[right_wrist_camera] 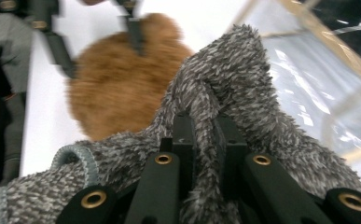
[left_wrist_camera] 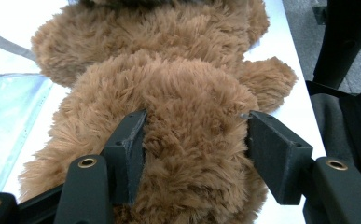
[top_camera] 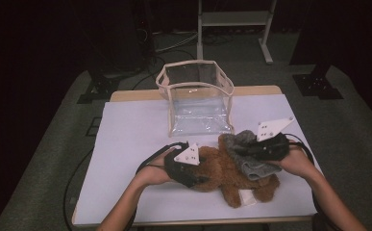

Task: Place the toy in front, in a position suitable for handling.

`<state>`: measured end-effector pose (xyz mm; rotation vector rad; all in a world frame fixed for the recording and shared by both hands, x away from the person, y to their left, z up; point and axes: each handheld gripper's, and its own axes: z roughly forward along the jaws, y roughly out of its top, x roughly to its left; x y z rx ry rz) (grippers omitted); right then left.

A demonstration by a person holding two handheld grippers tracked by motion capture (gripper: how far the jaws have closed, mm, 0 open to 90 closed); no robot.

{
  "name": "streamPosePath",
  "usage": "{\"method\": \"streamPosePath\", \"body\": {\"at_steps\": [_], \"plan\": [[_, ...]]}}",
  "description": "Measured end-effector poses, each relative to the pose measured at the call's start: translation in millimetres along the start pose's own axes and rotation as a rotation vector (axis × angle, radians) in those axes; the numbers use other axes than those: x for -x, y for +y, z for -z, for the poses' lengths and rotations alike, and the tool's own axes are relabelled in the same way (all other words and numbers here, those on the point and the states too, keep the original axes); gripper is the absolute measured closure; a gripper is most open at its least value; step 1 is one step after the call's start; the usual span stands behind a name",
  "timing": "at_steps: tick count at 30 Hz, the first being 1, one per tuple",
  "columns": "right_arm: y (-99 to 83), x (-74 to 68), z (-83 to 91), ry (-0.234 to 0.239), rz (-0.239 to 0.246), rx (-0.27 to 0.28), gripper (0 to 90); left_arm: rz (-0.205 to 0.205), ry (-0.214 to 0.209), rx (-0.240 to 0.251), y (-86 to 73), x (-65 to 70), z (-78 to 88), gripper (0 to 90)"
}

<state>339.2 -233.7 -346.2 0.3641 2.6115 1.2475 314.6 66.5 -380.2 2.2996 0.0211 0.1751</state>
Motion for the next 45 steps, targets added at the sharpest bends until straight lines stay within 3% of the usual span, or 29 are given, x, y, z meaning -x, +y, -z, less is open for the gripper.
{"method": "streamPosePath", "body": {"at_steps": [3,6,10,12,14,16,18,24,31,34,41,45], "plan": [[-8.4,10.0,1.4,0.01,-0.05,0.001,80.2,-0.001,-0.001,0.006,-0.8,0.0,0.9,38.9],[-12.2,3.4,-6.5,0.031,-0.053,0.0,80.3,-0.001,0.008,0.015,-0.1,-1.5,5.1,37.9],[-13.2,-10.4,-11.0,0.046,-0.033,0.009,80.7,0.007,0.031,0.042,5.7,-6.0,14.3,34.2],[-12.8,-22.0,-11.8,0.069,-0.013,0.017,80.7,0.01,0.044,0.048,8.3,-7.8,15.8,28.2],[-12.3,-26.4,-12.4,0.08,-0.004,0.02,80.8,0.036,0.045,0.058,11.2,-11.2,15.3,26.4],[-11.0,-34.3,-14.0,0.094,0.017,0.019,80.7,0.05,0.033,0.045,11.3,-13.2,10.9,25.5],[-9.4,-40.0,-13.0,0.093,0.043,0.015,80.6,0.043,-0.003,-0.005,8.0,-9.7,1.1,30.1],[-12.1,-30.3,2.1,0.082,0.034,0.024,80.5,0.033,0.001,-0.012,4.8,-6.0,3.1,35.2],[-17.7,-20.4,29.2,0.007,0.019,-0.012,80.2,0.018,0.004,-0.012,4.4,-3.8,3.2,35.5],[-16.5,-21.3,23.5,0.017,0.024,-0.013,80.2,0.009,0.001,-0.015,5.3,-2.7,2.2,35.5],[3.4,-29.7,-11.9,0.1,0.067,0.016,80.0,0.004,-0.001,-0.024,4.8,-0.1,2.8,35.8],[-0.2,-26.5,-7.4,0.102,0.056,0.019,80.0,0.011,-0.002,-0.009,0.9,0.3,5.2,36.4]]}}
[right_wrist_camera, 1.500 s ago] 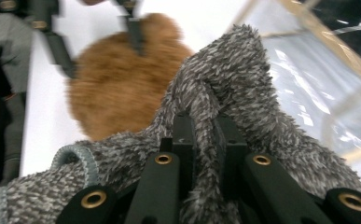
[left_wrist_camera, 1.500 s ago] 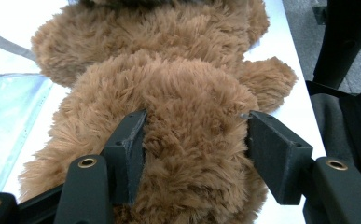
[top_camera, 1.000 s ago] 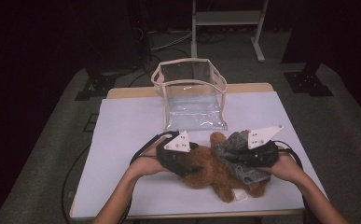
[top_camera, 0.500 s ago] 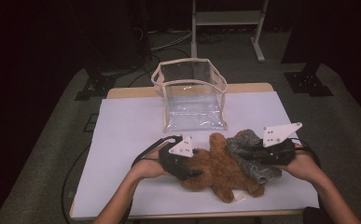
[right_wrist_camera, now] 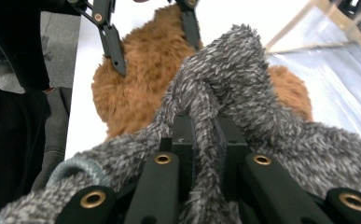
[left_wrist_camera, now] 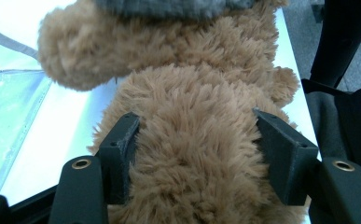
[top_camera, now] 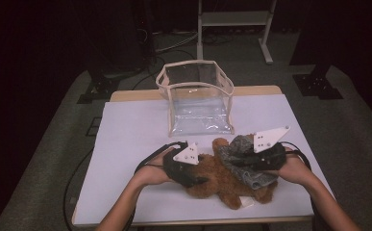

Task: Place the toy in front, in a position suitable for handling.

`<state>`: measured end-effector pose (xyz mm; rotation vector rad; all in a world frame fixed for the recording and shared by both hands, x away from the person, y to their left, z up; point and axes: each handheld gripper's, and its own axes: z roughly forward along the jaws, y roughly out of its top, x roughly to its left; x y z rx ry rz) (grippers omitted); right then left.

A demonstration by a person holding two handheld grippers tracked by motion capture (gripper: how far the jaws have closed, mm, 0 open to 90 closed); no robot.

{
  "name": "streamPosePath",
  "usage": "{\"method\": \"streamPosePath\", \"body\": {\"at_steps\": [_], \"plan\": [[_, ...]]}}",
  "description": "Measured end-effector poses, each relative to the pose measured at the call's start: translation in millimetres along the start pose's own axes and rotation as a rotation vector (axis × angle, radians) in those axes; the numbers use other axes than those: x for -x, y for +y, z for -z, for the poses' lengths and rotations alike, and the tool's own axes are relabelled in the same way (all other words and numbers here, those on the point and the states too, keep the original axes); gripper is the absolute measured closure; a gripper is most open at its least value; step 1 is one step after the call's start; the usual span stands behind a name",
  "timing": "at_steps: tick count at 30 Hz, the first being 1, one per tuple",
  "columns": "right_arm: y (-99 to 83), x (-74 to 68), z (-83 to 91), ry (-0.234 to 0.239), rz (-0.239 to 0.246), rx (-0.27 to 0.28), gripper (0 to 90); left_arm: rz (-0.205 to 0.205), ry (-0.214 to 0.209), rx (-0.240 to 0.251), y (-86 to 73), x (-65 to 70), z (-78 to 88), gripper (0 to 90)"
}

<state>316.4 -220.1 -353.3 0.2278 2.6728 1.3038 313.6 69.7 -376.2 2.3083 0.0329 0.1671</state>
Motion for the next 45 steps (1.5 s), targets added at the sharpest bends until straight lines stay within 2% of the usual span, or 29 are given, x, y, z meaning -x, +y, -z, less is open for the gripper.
{"method": "streamPosePath", "body": {"at_steps": [7,9,12,15,18,22,23,24,25,27,28,30,35,36,39,42,45], "plan": [[-28.9,6.4,31.3,-0.056,-0.095,0.026,79.7,0.008,-0.003,0.018,-3.5,1.0,1.8,36.2],[-31.4,4.8,30.7,-0.044,-0.106,0.027,79.7,0.011,-0.004,0.024,-3.4,0.2,2.6,34.8],[-29.9,-1.1,21.6,-0.026,-0.087,0.007,79.8,0.027,0.001,0.03,-3.7,-4.0,5.7,28.2],[-29.8,-5.9,15.3,-0.009,-0.083,0.014,79.9,0.051,-0.002,0.024,-4.7,-7.0,7.1,22.1],[-32.1,-11.3,12.6,0.007,-0.081,0.033,79.9,0.064,-0.023,0.0,-5.6,-9.6,4.4,16.0],[-37.2,-13.4,12.5,0.013,-0.097,0.06,79.9,0.105,-0.06,-0.029,-4.1,-15.2,-6.6,10.1],[-37.8,-13.4,12.3,0.012,-0.099,0.065,79.9,0.11,-0.069,-0.038,-3.0,-15.2,-10.1,10.3],[-38.5,-13.5,12.1,0.011,-0.101,0.07,79.9,0.098,-0.073,-0.048,-2.1,-15.0,-10.7,11.9],[-38.7,-13.6,11.9,0.009,-0.102,0.071,79.9,0.08,-0.068,-0.058,-0.7,-13.6,-9.9,16.0],[-38.7,-13.2,11.1,0.006,-0.101,0.078,79.9,0.056,-0.048,-0.078,0.6,-12.7,-5.5,31.6],[-38.3,-12.9,11.0,0.003,-0.101,0.082,79.9,0.056,-0.043,-0.083,0.9,-12.7,-3.9,36.1],[-37.2,-12.3,10.7,-0.004,-0.104,0.091,79.9,0.054,-0.028,-0.09,1.1,-12.6,-0.5,39.3],[-29.0,-11.8,2.5,-0.025,-0.088,0.121,79.9,0.055,0.003,-0.114,-4.0,-13.7,14.2,41.0],[-26.1,-11.4,-0.5,-0.026,-0.085,0.128,79.8,0.067,0.011,-0.114,-6.5,-13.4,19.3,41.0],[-14.5,-9.9,-10.7,-0.014,-0.053,0.13,79.7,0.069,0.035,-0.122,-14.2,-10.1,30.3,40.9],[-6.7,-10.1,-13.7,-0.013,-0.024,0.13,79.7,0.086,0.041,-0.101,-23.5,-8.4,38.2,41.0],[-9.1,-8.9,-10.7,-0.012,-0.029,0.134,79.6,0.089,0.042,-0.079,-29.9,-7.2,43.4,41.0]]}}
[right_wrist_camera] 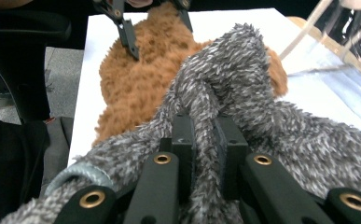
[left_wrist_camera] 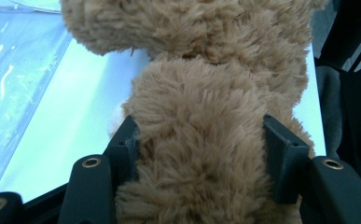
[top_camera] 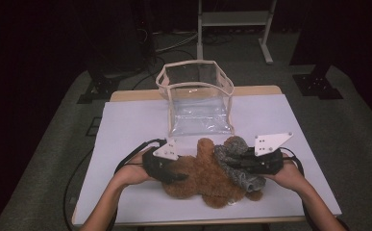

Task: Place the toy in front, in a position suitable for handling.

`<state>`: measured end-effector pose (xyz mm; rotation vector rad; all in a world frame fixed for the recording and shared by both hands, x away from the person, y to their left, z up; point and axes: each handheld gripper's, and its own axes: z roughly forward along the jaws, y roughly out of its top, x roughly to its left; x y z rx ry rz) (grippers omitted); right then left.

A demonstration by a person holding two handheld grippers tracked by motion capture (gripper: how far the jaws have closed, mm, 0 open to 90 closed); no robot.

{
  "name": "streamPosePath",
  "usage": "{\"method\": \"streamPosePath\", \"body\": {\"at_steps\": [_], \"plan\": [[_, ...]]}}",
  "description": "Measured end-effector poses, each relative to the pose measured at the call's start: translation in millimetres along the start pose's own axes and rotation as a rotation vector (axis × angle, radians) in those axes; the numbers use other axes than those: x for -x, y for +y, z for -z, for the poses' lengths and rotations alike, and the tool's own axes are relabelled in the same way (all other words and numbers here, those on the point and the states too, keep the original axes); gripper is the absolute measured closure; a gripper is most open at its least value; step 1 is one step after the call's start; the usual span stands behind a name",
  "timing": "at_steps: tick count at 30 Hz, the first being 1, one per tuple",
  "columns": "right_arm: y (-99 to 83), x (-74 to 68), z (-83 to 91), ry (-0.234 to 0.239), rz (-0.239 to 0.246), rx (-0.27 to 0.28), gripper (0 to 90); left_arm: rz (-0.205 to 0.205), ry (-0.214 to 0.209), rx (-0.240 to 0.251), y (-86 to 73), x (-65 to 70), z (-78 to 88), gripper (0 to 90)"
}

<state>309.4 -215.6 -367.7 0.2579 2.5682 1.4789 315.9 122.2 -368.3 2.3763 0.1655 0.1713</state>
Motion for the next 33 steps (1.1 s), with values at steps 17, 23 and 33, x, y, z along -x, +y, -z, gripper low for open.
{"method": "streamPosePath", "body": {"at_steps": [17,23,33], "plan": [[-27.2,0.2,8.2,0.003,-0.087,0.017,79.3,-0.015,0.02,-0.019,-13.1,9.7,17.2,41.1],[-16.3,0.1,7.1,0.003,-0.062,0.012,79.3,-0.041,0.023,-0.026,-8.8,15.1,10.7,40.0],[5.9,-7.9,-24.6,0.061,0.0,0.0,79.2,-0.022,0.035,-0.015,-5.1,12.8,10.5,27.0]]}}
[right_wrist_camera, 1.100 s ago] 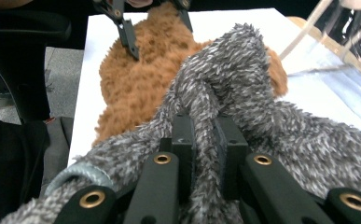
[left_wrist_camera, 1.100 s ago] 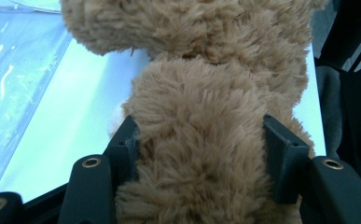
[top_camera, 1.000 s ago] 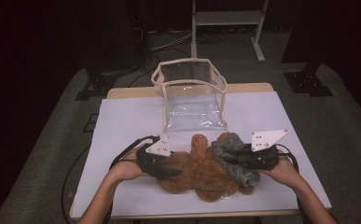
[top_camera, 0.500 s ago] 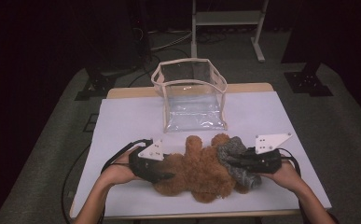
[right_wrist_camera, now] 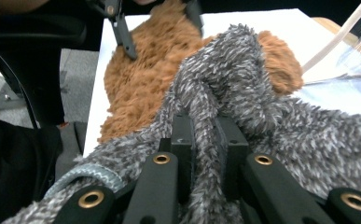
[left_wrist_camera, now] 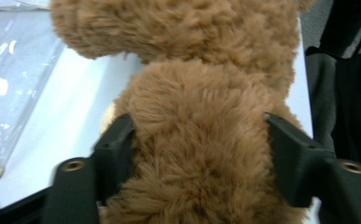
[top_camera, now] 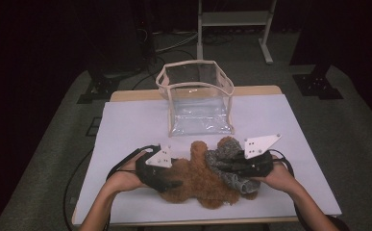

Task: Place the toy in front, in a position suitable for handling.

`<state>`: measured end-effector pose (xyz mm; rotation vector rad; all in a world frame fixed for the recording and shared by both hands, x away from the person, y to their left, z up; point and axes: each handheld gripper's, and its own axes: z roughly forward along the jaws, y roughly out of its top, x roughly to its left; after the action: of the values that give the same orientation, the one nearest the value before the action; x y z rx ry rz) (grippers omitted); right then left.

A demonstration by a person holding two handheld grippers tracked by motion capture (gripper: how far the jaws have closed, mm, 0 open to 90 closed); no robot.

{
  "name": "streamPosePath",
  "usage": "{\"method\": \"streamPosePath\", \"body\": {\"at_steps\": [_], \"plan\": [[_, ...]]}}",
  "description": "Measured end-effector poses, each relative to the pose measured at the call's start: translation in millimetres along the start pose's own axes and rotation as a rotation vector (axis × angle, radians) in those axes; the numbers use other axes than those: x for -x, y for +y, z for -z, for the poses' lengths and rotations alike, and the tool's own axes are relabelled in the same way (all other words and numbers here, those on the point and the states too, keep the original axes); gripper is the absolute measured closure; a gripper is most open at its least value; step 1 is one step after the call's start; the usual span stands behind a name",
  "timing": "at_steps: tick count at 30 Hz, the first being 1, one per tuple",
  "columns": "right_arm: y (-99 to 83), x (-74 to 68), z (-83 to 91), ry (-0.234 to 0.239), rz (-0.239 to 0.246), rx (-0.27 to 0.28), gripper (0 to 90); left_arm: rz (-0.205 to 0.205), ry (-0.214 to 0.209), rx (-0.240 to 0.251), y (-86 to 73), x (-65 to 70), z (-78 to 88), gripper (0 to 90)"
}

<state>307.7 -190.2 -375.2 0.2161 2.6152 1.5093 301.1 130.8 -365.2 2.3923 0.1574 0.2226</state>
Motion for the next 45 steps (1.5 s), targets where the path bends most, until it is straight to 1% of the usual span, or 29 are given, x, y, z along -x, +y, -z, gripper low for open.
{"method": "streamPosePath", "body": {"at_steps": [2,4,6,10,11,13,16,17,19,21,23,25,27,28,30,32,33,34,36,38,41,43,45], "plan": [[-1.5,-3.6,1.2,-0.003,0.001,0.005,79.2,-0.008,-0.012,-0.005,3.4,0.2,-3.8,24.8],[-3.2,-6.7,3.8,-0.006,0.003,0.004,79.2,-0.035,-0.02,-0.013,4.8,2.6,-6.6,29.2],[-6.0,-7.2,8.0,-0.01,0.0,0.005,79.2,-0.037,-0.016,-0.006,4.6,5.2,-7.2,32.2],[-17.9,-5.1,19.8,-0.007,-0.036,0.02,79.2,-0.038,-0.016,0.028,-1.3,9.6,-7.4,35.8],[-22.1,-4.9,23.9,-0.008,-0.045,0.015,79.1,-0.036,-0.016,0.036,-2.3,10.2,-7.7,36.2],[-26.7,-4.5,30.2,-0.014,-0.05,0.006,79.1,-0.042,-0.017,0.035,-2.9,10.5,-7.6,36.7],[-29.8,-2.0,42.7,-0.061,-0.05,-0.031,79.0,-0.048,-0.014,0.029,-1.9,10.8,-8.3,36.8],[-29.2,0.0,47.5,-0.077,-0.053,-0.031,79.0,-0.051,-0.015,0.028,-1.6,10.7,-8.5,36.7],[-25.2,3.3,51.9,-0.092,-0.051,-0.018,79.0,-0.055,-0.017,0.029,-0.9,10.6,-9.5,36.7],[-16.3,6.9,51.7,-0.095,-0.041,0.0,79.0,-0.059,-0.017,0.028,-0.1,10.7,-10.1,36.6],[-5.6,10.8,44.8,-0.081,-0.031,0.015,78.8,-0.063,-0.016,0.025,0.3,11.0,-10.1,36.6],[4.8,15.3,30.7,-0.058,-0.007,0.008,78.8,-0.065,-0.015,0.027,0.3,12.1,-10.0,36.6],[9.5,18.2,19.1,-0.043,0.005,-0.007,78.7,-0.066,-0.014,0.03,-0.7,12.6,-9.6,36.5],[10.3,20.4,12.3,-0.035,0.014,-0.022,78.8,-0.066,-0.014,0.031,-1.3,12.6,-9.4,36.5],[7.6,24.0,8.7,-0.029,0.006,-0.028,78.8,-0.06,-0.014,0.041,-2.5,12.5,-9.4,36.5],[0.5,28.5,13.2,-0.031,-0.026,-0.023,78.8,-0.061,-0.013,0.042,-2.6,12.3,-9.6,36.5],[-5.4,31.1,18.5,-0.039,-0.053,-0.019,78.9,-0.063,-0.013,0.04,-2.3,12.2,-9.7,36.5],[-9.1,32.6,22.0,-0.046,-0.067,-0.02,78.9,-0.064,-0.012,0.037,-1.6,12.0,-10.0,36.5],[-18.8,36.4,33.7,-0.082,-0.093,-0.031,78.8,-0.07,-0.012,0.029,-0.4,11.7,-10.3,36.5],[-24.4,38.8,43.3,-0.104,-0.109,-0.043,78.8,-0.067,-0.014,0.032,0.3,12.0,-11.2,36.5],[-23.6,38.1,49.4,-0.11,-0.11,-0.044,78.8,-0.071,-0.018,0.029,0.8,11.4,-11.7,36.5],[-16.7,36.9,47.6,-0.106,-0.092,-0.041,78.8,-0.073,-0.017,0.028,1.3,11.5,-12.2,36.5],[-7.7,36.6,41.3,-0.093,-0.071,-0.04,78.7,-0.074,-0.016,0.027,1.5,12.0,-12.1,36.5]]}}
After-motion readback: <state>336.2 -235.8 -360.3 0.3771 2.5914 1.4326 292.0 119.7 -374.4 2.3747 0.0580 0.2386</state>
